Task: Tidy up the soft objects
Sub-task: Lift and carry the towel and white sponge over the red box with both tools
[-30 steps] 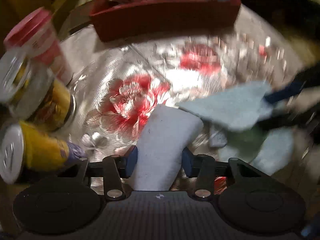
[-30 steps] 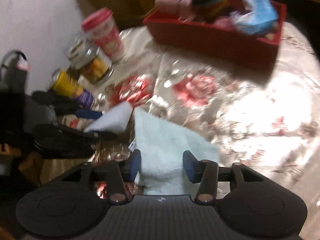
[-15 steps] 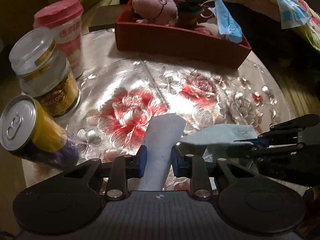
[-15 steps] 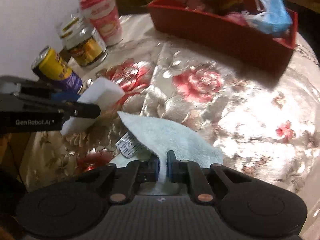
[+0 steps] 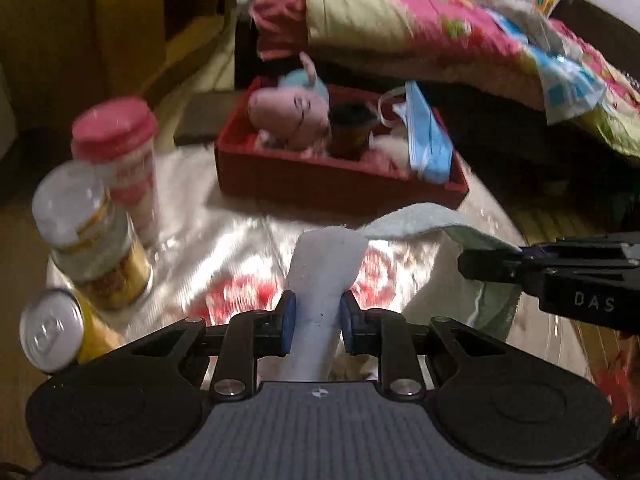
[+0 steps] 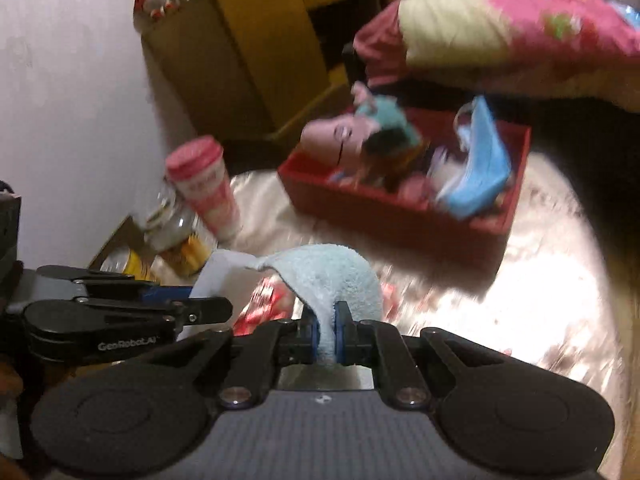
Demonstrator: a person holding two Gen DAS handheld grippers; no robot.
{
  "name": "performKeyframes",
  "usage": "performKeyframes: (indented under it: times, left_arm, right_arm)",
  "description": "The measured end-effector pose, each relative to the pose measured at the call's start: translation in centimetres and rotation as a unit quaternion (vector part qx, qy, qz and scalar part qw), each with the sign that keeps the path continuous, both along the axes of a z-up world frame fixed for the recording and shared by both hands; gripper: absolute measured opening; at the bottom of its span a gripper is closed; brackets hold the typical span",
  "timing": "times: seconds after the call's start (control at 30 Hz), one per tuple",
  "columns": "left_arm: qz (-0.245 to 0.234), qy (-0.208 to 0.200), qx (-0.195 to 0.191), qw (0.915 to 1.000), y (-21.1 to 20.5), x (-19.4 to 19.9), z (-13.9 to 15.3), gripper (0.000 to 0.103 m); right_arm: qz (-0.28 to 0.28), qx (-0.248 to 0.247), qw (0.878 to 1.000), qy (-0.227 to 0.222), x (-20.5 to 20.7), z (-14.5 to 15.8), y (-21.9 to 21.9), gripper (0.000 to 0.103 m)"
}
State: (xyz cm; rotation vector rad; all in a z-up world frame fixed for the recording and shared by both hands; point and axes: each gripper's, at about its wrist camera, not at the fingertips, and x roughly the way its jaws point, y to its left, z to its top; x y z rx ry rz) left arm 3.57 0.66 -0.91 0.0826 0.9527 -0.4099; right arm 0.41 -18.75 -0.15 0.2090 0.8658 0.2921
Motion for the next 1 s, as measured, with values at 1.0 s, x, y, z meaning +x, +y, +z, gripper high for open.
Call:
performKeyframes:
  times: [1.0]
  left_arm:
    - [-0.01, -0.109, -0.022, 0.9937, -4.9, 5.3, 7.0, 0.022]
  right_arm:
    - [-0.081, 0.031, 0.976, -0.198, 2.6, 10.9, -3.6, 0.0]
